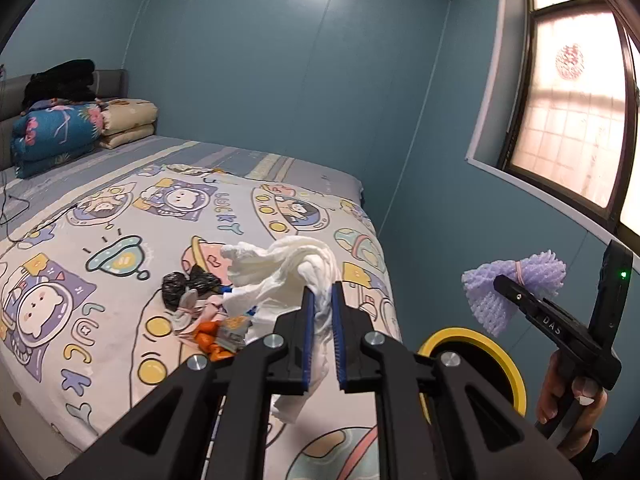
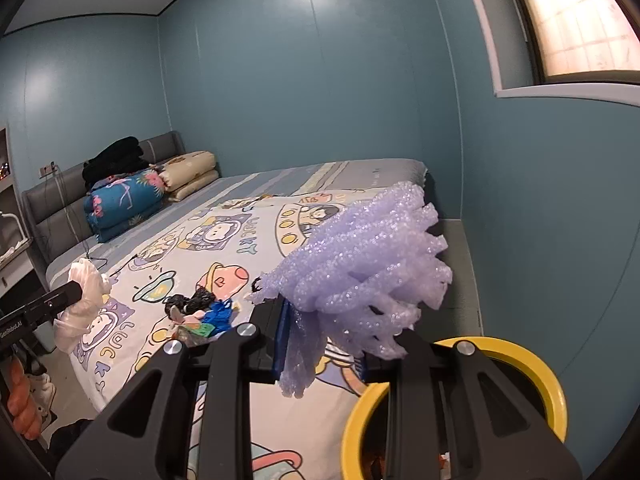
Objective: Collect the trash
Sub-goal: 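Carry the white tissue and lavender foam net in both tools over the bin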
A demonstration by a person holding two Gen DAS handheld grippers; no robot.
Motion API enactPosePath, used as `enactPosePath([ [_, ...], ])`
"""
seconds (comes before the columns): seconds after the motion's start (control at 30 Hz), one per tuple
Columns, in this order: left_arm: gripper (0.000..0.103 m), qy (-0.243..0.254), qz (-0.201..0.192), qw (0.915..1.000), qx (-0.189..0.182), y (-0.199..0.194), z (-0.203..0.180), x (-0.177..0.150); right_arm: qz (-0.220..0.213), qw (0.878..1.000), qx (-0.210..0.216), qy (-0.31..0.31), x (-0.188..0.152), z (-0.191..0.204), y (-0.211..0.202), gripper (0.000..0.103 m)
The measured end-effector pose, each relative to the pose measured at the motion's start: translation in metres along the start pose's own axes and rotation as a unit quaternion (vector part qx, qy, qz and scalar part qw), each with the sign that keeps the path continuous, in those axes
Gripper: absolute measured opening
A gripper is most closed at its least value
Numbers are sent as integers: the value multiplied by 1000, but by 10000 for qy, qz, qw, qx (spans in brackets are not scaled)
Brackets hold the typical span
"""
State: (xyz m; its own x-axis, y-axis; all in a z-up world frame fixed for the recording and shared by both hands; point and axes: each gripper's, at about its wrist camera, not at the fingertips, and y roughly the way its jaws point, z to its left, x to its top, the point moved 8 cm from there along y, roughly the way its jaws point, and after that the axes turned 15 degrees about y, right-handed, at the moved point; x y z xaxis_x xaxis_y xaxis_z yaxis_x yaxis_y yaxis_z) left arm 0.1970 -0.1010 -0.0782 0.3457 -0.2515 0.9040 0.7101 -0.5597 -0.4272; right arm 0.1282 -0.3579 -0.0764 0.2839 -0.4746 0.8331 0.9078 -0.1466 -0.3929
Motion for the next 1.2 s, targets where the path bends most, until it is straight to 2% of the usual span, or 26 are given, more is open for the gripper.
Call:
enactPosePath([
  [0.57, 8, 691, 172, 9958, -583, 42, -85, 21, -234, 9978, -546, 281, 10, -70, -15, 25],
  [0.9, 8, 1034, 315, 9894, -971, 70, -139, 24, -339, 9947, -874, 422, 14, -111, -26, 25],
  [1.2, 8, 1294, 450, 9827, -1245, 96, -182, 16, -240, 9917, -1156, 509, 6, -143, -24, 25],
])
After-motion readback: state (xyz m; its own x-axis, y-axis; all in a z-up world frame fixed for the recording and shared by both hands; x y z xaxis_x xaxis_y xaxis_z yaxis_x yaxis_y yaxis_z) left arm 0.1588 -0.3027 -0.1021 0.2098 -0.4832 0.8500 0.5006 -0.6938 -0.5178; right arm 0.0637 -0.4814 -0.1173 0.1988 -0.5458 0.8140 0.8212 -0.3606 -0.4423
